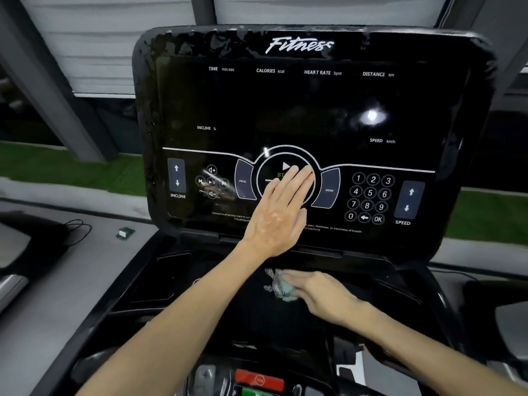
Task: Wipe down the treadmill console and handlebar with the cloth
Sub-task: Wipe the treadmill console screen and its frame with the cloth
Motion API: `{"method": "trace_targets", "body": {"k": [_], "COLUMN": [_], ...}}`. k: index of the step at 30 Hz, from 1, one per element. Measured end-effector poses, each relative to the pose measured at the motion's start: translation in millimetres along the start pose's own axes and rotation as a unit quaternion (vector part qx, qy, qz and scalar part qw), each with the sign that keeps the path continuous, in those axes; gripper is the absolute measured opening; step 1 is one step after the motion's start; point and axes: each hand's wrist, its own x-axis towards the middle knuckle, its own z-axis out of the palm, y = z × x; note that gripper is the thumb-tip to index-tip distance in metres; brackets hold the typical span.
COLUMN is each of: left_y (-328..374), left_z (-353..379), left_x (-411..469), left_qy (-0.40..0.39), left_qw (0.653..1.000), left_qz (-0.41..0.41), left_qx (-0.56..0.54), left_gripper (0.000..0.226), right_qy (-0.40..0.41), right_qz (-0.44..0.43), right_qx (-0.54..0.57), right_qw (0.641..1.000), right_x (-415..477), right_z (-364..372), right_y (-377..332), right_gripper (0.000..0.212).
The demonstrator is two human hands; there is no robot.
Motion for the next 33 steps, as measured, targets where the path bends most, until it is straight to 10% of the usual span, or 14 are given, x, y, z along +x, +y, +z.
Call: {"method": "trace_targets", "body": {"k": [6,12,18,24,29,33], "left_y": [1,2,0,-2,-2,-3], "left_z": [1,0,1,1,1,1], "left_x": [-1,0,0,-1,-2,-2], "left_qy": [-0.01,-0.01,-0.005,-0.006,0.002,0.0], "left_qw": [1.0,1.0,1.0,1.0,1.0,1.0], "left_qz": [-0.003,-0.004,0.009,0.016,0.019,0.02], "left_qx": [0.013,0.018,0.015,0.01,0.007,0.005], "left_gripper": [0.063,0.064,0.062,0.06,0.06,0.061], "right_qy": [-0.14,-0.021,-0.136,-0.019,-0.133,-0.076], "right_qz": [-0.099,-0.009,-0.067,0.044,0.005,0.066], "right_qx": [0.033,-0.029,0.028,-0.02,0.019,-0.041], "right_qw": [0.985,0.999,0.988,0.999,0.991,0.994], "right_x": [-24,-13,-36,-11,-36,-9], "right_z": [2,-5,-12,-3,-10,-9], "right_y": [-14,2,-14,-5,-7,-3], "right_gripper": [0.025,0.022,0.023,0.027,0.029,0.034]}}
